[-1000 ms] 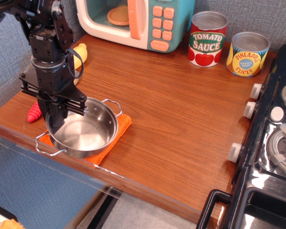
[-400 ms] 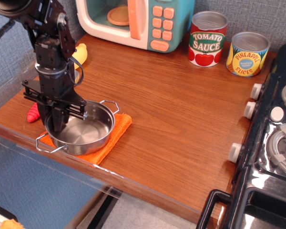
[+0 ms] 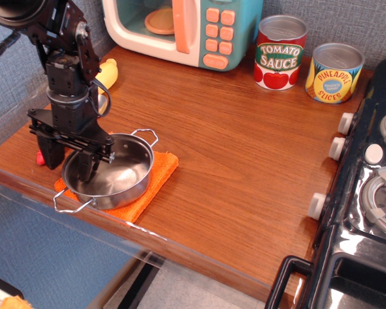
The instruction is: Place the pot on top of the cloth.
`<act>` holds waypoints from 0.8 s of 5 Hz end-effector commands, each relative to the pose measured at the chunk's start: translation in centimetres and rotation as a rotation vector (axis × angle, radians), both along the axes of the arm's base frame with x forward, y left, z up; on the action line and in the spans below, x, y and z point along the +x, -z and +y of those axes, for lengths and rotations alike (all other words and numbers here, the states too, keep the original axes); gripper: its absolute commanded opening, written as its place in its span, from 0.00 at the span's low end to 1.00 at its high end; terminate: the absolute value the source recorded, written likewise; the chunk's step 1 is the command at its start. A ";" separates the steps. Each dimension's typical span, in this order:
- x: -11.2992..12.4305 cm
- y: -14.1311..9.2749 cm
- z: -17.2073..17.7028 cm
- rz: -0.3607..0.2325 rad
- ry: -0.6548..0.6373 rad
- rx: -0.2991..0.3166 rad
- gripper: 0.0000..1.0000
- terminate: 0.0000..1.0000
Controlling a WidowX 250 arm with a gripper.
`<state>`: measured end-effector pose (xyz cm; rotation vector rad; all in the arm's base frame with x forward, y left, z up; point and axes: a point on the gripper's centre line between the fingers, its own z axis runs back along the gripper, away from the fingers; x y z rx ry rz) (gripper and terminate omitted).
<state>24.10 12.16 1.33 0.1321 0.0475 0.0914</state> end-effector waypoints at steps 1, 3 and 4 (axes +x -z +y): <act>0.4 -7.0 -2.3 -0.165 0.131 -0.018 1.00 0.00; -0.1 -10.7 -4.9 -0.249 0.223 -0.030 1.00 0.00; -0.1 -10.2 -5.4 -0.222 0.222 -0.045 1.00 0.00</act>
